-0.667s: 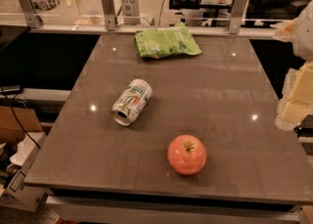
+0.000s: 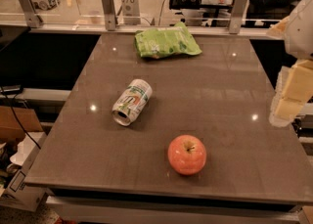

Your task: Place 7up can upright

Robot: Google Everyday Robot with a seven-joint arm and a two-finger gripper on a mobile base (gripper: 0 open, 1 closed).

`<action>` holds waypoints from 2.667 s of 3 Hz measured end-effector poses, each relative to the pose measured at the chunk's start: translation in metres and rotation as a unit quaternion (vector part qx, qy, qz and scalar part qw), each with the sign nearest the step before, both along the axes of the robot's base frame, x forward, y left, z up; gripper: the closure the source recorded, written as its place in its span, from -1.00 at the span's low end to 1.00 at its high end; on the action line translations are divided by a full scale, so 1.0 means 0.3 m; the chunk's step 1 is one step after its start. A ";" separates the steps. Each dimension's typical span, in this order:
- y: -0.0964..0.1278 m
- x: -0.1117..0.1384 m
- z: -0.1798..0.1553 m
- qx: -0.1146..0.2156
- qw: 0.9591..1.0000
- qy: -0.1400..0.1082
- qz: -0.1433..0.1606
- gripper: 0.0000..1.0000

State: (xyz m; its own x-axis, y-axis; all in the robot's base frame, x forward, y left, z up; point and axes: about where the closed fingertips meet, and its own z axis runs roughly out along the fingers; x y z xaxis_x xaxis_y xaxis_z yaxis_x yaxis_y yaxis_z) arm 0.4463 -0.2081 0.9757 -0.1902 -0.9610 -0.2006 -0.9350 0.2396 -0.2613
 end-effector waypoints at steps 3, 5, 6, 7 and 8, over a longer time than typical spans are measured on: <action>0.267 0.214 -0.120 -0.007 0.989 0.013 0.148 -1.00; 0.474 0.346 -0.175 0.002 0.967 0.011 0.255 -1.00; 0.592 0.356 -0.201 0.007 0.950 0.009 0.313 -1.00; 0.702 0.319 -0.239 0.003 0.929 0.012 0.371 -1.00; 0.810 0.272 -0.303 -0.012 0.898 0.027 0.440 -1.00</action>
Offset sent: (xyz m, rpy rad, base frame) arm 0.0642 0.0806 -0.0364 -0.0082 0.0358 0.3149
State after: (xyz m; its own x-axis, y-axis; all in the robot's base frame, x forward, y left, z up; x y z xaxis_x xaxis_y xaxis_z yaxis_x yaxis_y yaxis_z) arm 0.5278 0.0348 0.8849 0.6351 -0.7483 -0.1916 -0.7715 -0.6022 -0.2054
